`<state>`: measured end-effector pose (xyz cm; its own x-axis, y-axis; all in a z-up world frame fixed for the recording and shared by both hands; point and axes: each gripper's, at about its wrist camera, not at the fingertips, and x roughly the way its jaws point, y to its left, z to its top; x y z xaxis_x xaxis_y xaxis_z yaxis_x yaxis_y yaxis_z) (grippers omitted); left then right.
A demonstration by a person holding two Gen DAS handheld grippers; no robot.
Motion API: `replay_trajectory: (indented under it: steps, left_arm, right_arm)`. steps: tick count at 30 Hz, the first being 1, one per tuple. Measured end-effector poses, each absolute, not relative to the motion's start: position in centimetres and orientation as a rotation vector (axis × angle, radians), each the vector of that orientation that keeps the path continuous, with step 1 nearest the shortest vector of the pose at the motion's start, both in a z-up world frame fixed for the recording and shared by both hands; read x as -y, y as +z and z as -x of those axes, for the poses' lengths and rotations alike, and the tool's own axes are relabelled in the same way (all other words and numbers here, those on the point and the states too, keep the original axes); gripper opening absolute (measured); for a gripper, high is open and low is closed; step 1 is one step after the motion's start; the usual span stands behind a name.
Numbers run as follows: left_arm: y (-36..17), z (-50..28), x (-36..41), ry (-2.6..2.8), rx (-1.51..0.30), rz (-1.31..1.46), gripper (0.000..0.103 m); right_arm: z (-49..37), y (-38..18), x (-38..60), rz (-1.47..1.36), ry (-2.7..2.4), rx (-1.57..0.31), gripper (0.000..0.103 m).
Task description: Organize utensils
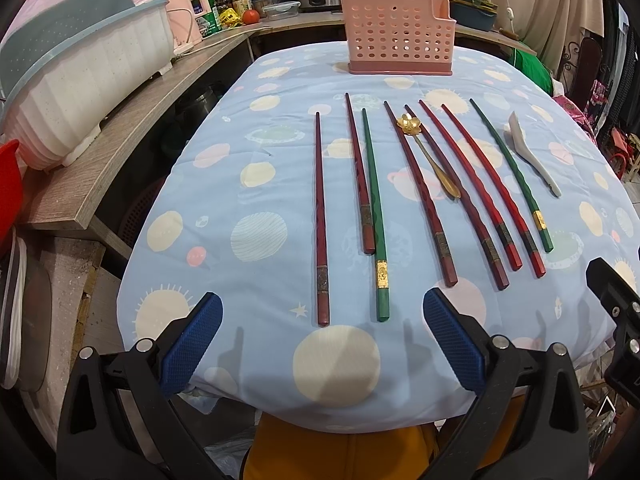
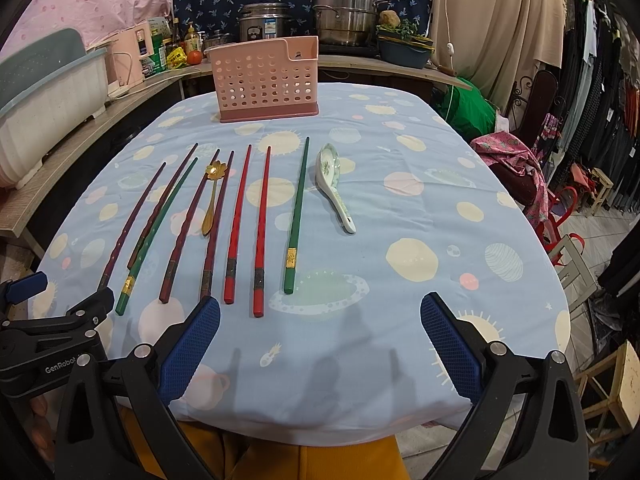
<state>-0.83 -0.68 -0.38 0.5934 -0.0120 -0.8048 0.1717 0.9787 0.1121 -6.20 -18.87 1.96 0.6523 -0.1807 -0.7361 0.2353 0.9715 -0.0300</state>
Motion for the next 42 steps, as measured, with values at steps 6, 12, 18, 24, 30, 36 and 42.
replay_trajectory:
  steps: [6, 12, 18, 24, 30, 36, 42]
  left_arm:
    - [-0.4, 0.9, 0.7, -0.108, -0.932, -0.185, 0.096]
    - [-0.4, 0.9, 0.7, -0.109, -0.932, -0.185, 0.096]
    - [-0.5, 0.9, 0.8, -0.110, -0.934, -0.185, 0.096]
    - [-0.6, 0.8, 0.3, -0.119, -0.955, -0.144, 0.096]
    - [-1.2, -1.4, -3.2, -0.064, -1.007, 0.004, 0.096]
    - [-2.6, -2.6, -3.7, -0.085, -1.046, -0.001, 0.096]
    - [-3.4, -3.0, -3.4, -0.103, -1.061, -0.033, 0.089]
  right_arm:
    - [6.2, 1.8, 18.9, -0.070, -0.236, -0.828, 0.096]
    - [6.2, 1.8, 18.9, -0.069, -0.236, -0.828, 0.096]
    - [6.2, 1.8, 18.9, -0.070, -0.236, -0.829, 0.096]
    - [6.2, 1.8, 19.0, -0.069, -0.242, -0.829, 0.096]
    - [6.0, 1.1, 19.7, -0.084, -0.258, -0.835, 0.096]
    - [5.2, 1.0, 20.3, -0.088, -0.262, -0.841, 0.096]
    - [4.8, 0.8, 21.0, -0.092, -0.267, -0.845, 0.096]
